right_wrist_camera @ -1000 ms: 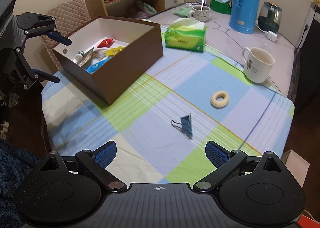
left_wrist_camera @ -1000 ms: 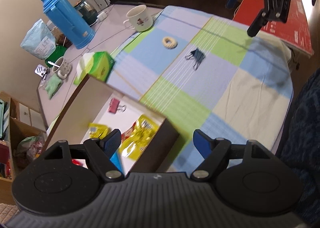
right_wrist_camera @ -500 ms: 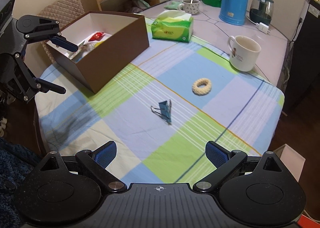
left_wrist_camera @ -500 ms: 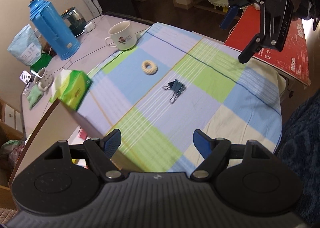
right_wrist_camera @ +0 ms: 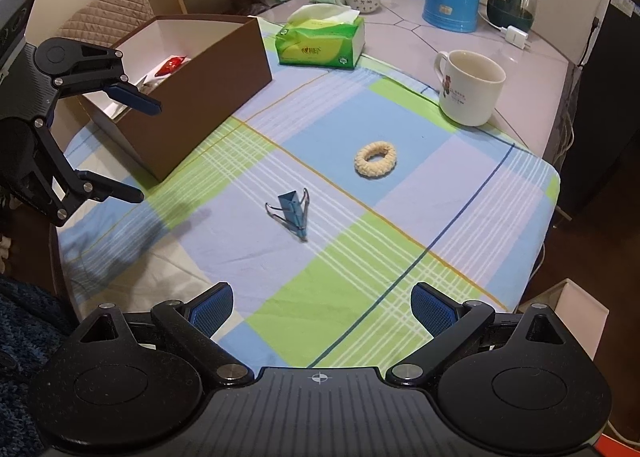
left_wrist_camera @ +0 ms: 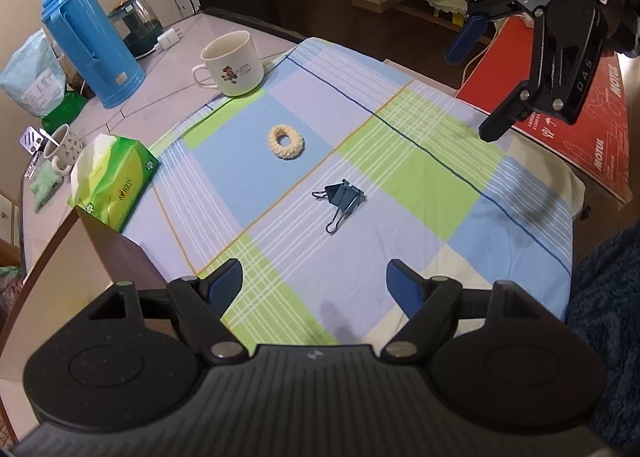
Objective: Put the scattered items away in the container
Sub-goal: 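Move both tools back toward the blue clip and cream ring snack, then grasp the blue binder clip with the left tool while the right tool grasps the cream ring snack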
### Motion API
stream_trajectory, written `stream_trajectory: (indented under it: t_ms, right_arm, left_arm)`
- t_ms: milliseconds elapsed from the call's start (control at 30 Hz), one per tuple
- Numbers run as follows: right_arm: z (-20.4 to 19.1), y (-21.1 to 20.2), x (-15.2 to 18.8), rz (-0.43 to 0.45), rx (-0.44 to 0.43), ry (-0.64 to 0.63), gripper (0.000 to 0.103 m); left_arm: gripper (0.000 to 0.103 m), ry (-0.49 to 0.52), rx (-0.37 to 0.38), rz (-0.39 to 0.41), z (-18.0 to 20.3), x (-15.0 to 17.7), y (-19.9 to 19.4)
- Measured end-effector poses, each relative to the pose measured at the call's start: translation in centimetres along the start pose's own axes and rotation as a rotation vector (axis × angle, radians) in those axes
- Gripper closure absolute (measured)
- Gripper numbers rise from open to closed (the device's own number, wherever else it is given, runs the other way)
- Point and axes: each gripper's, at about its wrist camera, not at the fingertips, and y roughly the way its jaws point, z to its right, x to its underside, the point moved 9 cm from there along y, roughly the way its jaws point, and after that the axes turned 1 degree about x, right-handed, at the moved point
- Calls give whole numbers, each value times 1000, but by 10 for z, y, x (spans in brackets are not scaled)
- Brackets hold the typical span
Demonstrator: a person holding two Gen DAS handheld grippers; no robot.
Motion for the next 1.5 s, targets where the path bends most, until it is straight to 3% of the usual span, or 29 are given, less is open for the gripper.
stream_trajectory:
  t_ms: [733,1267,1500]
  right_arm:
    - [19,31,-9,-50,-6,11,5]
    - [47,44,7,-41,110,119,5]
    - [54,43,13,-41,94,156,5]
  left_arm:
    - [27,-112,60,-35,0,-18,52]
    - [26,-225,84,-39,-3,-24,81]
    - [26,-261,105,-43,-2,-30,104]
